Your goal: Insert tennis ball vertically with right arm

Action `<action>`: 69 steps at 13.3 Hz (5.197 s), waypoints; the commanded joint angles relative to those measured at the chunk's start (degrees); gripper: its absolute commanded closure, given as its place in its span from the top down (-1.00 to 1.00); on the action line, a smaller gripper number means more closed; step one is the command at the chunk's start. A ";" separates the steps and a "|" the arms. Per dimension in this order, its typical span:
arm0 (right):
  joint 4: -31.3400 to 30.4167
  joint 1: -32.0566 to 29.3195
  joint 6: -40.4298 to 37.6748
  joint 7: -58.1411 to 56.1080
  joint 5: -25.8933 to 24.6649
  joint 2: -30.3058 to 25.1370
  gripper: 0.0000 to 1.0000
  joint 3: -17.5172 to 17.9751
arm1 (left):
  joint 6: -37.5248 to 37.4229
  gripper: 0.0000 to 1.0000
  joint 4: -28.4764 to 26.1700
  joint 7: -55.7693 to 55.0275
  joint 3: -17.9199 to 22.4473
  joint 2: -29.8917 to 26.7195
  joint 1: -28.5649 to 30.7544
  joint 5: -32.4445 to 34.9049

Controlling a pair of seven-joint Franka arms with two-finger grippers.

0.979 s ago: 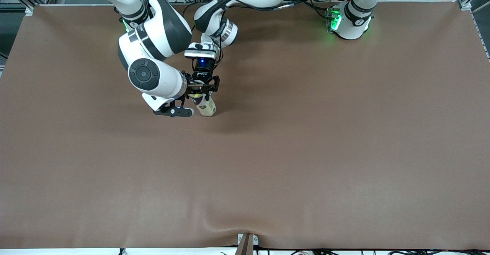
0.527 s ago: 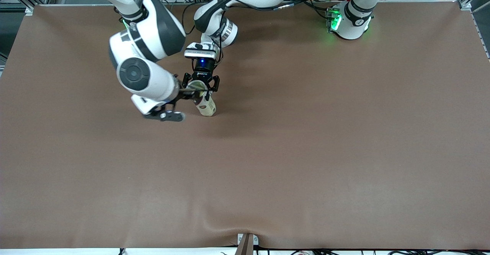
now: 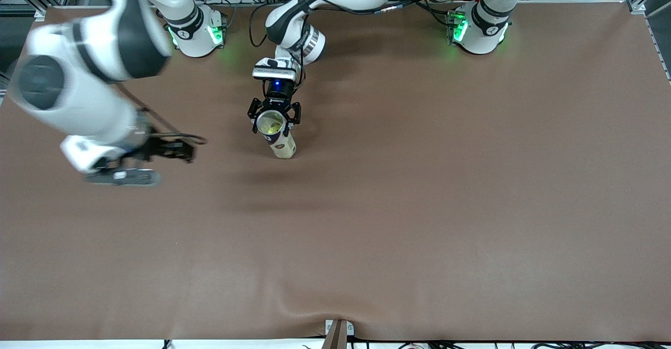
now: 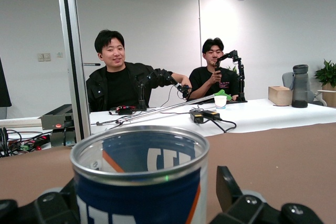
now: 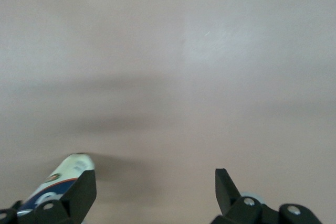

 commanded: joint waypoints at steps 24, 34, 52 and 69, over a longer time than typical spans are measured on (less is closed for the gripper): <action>0.75 -15.99 -2.47 -15.29 4.01 -6.29 1.00 1.27 | -6.25 1.00 -10.32 3.36 -8.07 -4.55 -0.97 -11.50; 0.92 -16.08 -2.21 -15.47 4.19 -6.38 1.00 1.18 | -8.36 1.00 -6.03 18.30 -17.30 -14.84 -0.88 -34.51; 0.83 -16.70 -1.85 -15.47 5.25 -6.12 1.00 1.27 | -8.36 1.00 -2.94 48.29 -16.77 -36.54 15.80 -69.32; 0.57 -15.99 -0.27 -15.38 5.25 -5.85 1.00 1.44 | -7.83 1.00 3.04 93.17 -17.12 -41.92 60.87 -96.48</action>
